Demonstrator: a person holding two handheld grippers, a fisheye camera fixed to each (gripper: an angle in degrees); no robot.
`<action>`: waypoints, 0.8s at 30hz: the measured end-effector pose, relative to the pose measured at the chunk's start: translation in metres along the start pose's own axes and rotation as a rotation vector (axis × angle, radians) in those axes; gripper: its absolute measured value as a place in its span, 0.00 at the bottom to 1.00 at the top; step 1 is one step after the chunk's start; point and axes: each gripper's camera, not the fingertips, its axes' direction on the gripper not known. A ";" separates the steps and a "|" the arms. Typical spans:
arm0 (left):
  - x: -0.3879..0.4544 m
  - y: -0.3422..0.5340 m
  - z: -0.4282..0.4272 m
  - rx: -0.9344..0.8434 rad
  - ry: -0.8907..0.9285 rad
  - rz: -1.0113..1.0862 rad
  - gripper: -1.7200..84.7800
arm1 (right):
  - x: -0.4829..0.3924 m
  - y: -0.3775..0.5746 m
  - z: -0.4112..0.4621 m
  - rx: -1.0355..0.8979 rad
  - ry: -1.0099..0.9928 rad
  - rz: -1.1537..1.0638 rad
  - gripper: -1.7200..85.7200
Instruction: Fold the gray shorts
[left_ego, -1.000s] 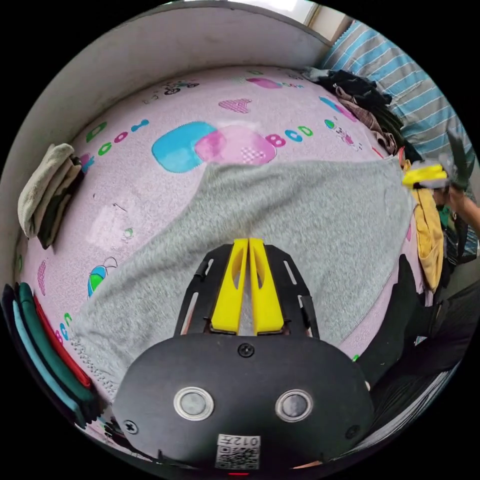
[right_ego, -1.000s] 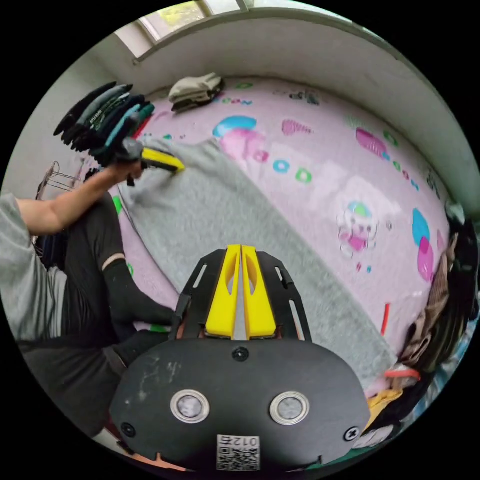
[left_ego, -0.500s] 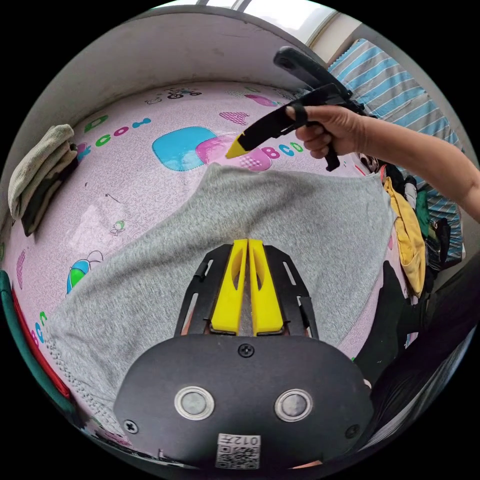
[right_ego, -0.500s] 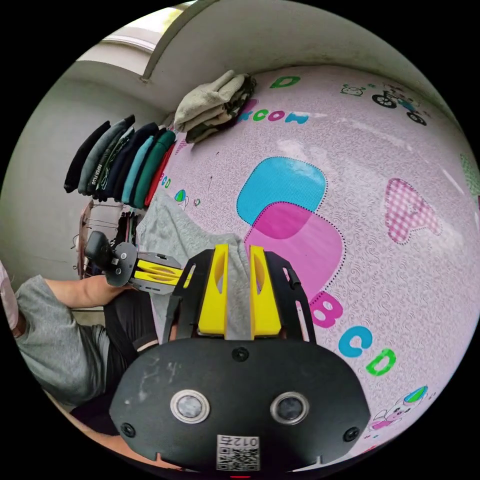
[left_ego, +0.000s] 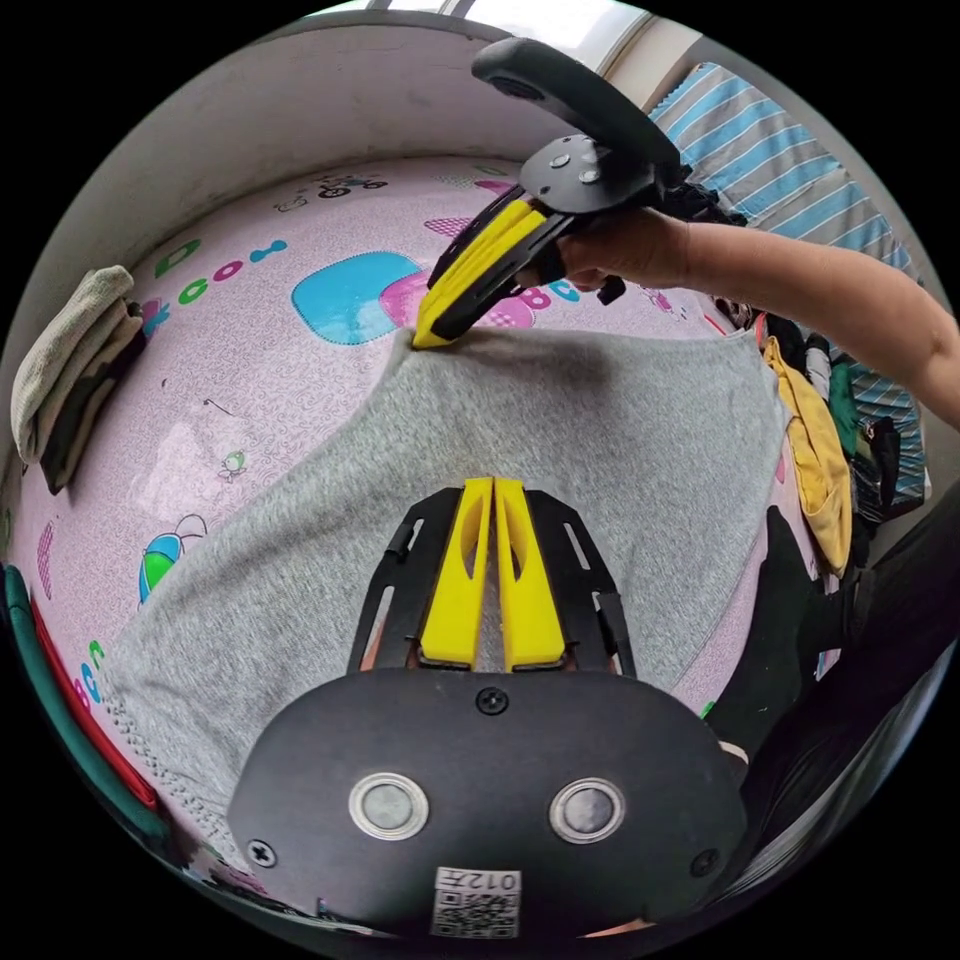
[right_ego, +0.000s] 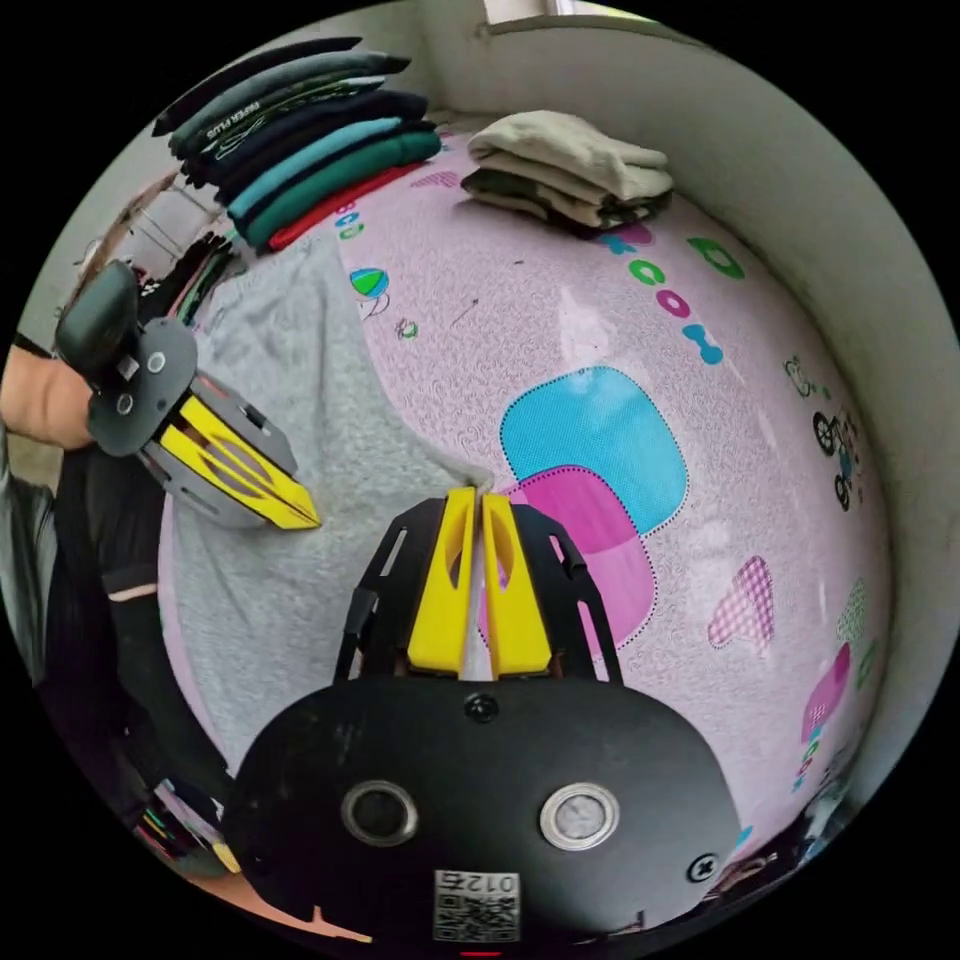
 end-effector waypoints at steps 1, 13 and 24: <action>0.003 0.001 -0.004 -0.001 -0.003 0.004 0.03 | 0.001 -0.002 -0.003 0.012 -0.012 0.023 0.01; 0.053 0.007 -0.056 0.010 -0.109 0.092 0.03 | 0.005 0.131 -0.156 0.072 -0.173 0.495 0.02; 0.112 -0.050 -0.123 0.146 -0.100 -0.054 0.03 | -0.143 0.374 -0.201 0.232 0.221 1.055 0.01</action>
